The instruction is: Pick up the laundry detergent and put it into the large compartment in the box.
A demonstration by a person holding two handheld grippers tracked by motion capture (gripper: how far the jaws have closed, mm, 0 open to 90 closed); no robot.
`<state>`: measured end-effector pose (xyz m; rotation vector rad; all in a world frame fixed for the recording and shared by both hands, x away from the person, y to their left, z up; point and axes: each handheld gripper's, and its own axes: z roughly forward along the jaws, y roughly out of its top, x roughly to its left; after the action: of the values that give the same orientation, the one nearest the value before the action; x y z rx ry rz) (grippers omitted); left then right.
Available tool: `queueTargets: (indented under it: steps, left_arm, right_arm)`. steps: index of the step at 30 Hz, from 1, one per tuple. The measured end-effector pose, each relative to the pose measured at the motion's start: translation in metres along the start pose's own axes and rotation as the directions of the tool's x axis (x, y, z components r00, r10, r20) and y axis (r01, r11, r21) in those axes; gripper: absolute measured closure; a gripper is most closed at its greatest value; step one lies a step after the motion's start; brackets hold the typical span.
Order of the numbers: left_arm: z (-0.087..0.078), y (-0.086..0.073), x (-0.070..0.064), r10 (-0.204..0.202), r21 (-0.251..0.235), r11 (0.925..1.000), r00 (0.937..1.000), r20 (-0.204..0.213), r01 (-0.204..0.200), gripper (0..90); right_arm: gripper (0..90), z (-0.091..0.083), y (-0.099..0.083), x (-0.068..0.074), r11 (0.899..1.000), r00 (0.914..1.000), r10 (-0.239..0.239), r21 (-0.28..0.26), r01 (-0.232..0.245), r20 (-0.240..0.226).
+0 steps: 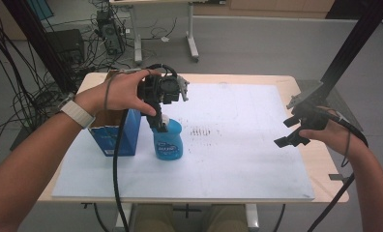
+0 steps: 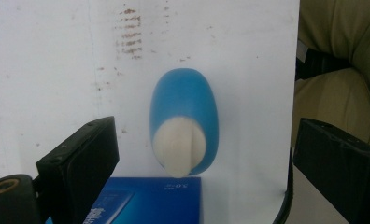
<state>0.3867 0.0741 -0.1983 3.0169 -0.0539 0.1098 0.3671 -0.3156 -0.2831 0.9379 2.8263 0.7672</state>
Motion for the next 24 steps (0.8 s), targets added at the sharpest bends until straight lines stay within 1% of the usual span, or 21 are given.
queueTargets:
  steps: [4, 10, 14, 18, 24]
  left_arm:
    - [0.004, -0.001, 0.004, 0.003, -0.004, 1.0, 1.0, 0.0, -0.003, 7.2]
    - [0.011, -0.002, 0.007, -0.001, 0.007, 1.0, 1.0, 0.008, 0.001, 7.3]
    - [0.013, -0.002, 0.008, 0.002, 0.007, 1.0, 1.0, 0.002, -0.002, 7.4]
    - [0.016, -0.002, 0.009, -0.006, 0.014, 0.9999, 1.0, 0.004, 0.006, 7.9]
    - [0.02, -0.004, 0.01, -0.001, 0.019, 0.9998, 1.0, 0.0, 0.001, 7.9]
  right_arm:
    - [7.1, 0.001, 0.0, -0.001, 1.0, 1.0, 0.0, -0.001, 0.0, 0.0]
    - [7.1, 0.0, -0.001, -0.001, 1.0, 1.0, 0.001, -0.007, -0.001, 0.0]
    - [7.1, 0.0, -0.003, -0.001, 1.0, 1.0, 0.001, -0.007, -0.001, -0.001]
    - [7.1, 0.0, -0.004, -0.001, 1.0, 1.0, 0.002, -0.007, -0.002, -0.002]
    - [7.1, 0.0, -0.004, -0.001, 1.0, 1.0, 0.002, -0.007, -0.002, -0.003]
